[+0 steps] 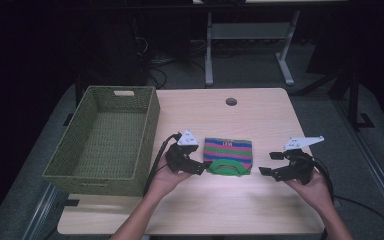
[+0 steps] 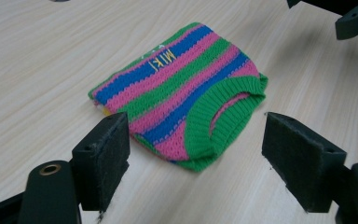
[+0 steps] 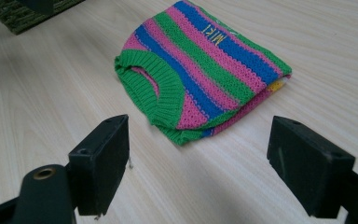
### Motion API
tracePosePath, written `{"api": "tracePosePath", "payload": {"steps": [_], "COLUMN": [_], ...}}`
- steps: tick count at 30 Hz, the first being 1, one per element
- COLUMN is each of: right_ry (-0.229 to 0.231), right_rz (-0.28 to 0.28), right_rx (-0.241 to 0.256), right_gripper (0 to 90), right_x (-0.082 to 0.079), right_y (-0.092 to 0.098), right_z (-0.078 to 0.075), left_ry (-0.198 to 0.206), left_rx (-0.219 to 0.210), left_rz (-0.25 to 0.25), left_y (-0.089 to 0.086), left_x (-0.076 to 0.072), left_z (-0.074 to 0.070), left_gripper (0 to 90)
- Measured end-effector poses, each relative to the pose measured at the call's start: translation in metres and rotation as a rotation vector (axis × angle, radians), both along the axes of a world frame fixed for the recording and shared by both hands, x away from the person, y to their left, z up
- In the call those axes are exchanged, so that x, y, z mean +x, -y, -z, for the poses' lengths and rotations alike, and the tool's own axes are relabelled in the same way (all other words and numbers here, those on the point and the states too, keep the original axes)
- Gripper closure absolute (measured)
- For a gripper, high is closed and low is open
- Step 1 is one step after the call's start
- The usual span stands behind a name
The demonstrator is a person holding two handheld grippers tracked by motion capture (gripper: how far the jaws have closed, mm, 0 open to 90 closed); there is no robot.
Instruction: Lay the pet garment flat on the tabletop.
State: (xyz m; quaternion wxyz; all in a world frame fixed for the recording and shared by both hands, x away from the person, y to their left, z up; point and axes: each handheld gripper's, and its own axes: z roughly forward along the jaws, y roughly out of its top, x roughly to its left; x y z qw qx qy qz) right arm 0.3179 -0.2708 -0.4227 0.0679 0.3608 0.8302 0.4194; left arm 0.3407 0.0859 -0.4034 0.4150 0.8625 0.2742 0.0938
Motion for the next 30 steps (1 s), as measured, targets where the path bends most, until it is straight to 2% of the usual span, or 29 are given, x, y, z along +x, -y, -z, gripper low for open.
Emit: {"api": "tracePosePath", "payload": {"steps": [4, 10, 13, 17, 25, 30], "right_ry": [-0.01, -0.003, -0.014, -0.025, -0.05, -0.08], "right_rz": [-0.006, -0.015, -0.016, -0.018, -0.035, -0.046], "right_rx": [-0.012, -0.023, -0.021, -0.036, -0.068, -0.098], "right_gripper": [20.2, 20.7, 21.2, 22.8, 29.0, 37.6], "right_x": [0.009, 0.022, 0.027, 0.033, 0.047, 0.053], "right_y": [-0.006, -0.015, -0.017, -0.025, -0.039, -0.047], "right_z": [-0.004, -0.009, -0.009, -0.008, 0.003, 0.012], "left_ry": [-0.006, -0.039, -0.039, -0.036, -0.053, -0.088], "left_rx": [0.032, 0.039, 0.048, 0.053, 0.089, 0.124], "left_rz": [0.005, 0.003, 0.003, 0.005, 0.004, 0.002], "left_y": [0.009, 0.018, 0.021, 0.027, 0.033, 0.037], "left_x": [0.009, 0.023, 0.026, 0.031, 0.041, 0.048], "left_z": [0.0, 0.006, 0.007, 0.011, 0.026, 0.037], "left_gripper": [23.0, 24.7, 25.3, 31.0, 34.3, 36.5]}}
